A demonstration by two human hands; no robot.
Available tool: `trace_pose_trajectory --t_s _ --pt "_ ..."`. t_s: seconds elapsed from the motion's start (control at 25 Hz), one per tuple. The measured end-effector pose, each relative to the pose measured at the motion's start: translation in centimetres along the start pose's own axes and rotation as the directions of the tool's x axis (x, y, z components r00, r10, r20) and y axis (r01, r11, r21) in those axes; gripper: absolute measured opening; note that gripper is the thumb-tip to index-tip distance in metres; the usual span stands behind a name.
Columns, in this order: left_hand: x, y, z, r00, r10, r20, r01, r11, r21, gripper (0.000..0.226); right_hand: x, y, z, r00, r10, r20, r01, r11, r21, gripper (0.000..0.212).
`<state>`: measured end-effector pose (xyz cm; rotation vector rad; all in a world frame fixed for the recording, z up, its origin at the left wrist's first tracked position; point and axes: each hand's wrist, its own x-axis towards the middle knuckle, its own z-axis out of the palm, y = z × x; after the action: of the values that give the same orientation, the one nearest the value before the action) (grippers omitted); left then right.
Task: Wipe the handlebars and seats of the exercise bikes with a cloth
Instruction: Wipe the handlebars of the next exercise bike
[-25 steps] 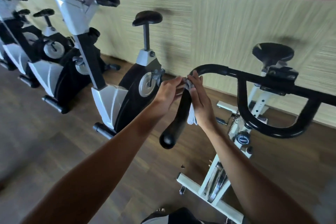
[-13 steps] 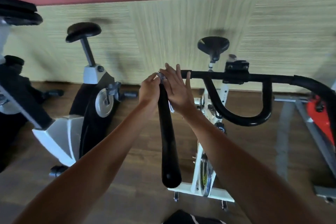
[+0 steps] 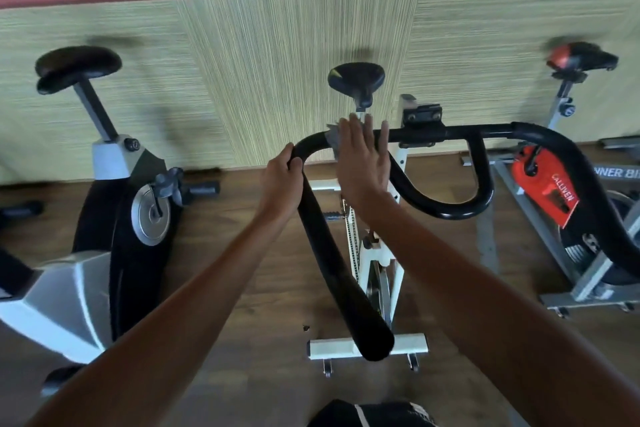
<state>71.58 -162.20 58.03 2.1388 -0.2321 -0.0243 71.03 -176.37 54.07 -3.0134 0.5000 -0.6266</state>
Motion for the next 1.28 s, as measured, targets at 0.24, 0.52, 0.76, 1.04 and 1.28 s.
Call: trace_pose_trajectory --t_s 0.24,0.52,0.76,1.04,1.28 --pt "-0.1 -0.1 0.2 0.998 0.059 -0.018 -0.059 0.998 0.019 0.030 0.8 -0.4 0.0 0.998 -0.042 0.053 0.033 0.985 0.172 0.059" --pt "-0.4 0.0 1.0 0.997 -0.041 -0.063 0.042 0.999 0.011 0.033 1.3 0.3 2.1 0.985 -0.147 -0.088 0.167 0.941 0.294 0.057" --pt "-0.9 0.2 0.9 0.997 -0.030 -0.071 0.027 0.999 -0.038 0.039 1.0 1.6 0.8 0.990 -0.143 0.001 0.107 0.746 0.657 0.043" --pt "-0.6 -1.7 0.1 0.996 0.067 0.059 -0.059 0.990 -0.128 0.039 -8.1 0.3 -7.0 0.991 0.085 0.103 -0.128 0.380 0.916 0.045" --pt "-3.3 -2.2 -2.0 0.863 0.468 0.189 -0.469 0.882 -0.042 0.042 -15.9 -0.4 -9.3 0.875 0.449 0.181 -0.201 -0.003 0.980 0.038"
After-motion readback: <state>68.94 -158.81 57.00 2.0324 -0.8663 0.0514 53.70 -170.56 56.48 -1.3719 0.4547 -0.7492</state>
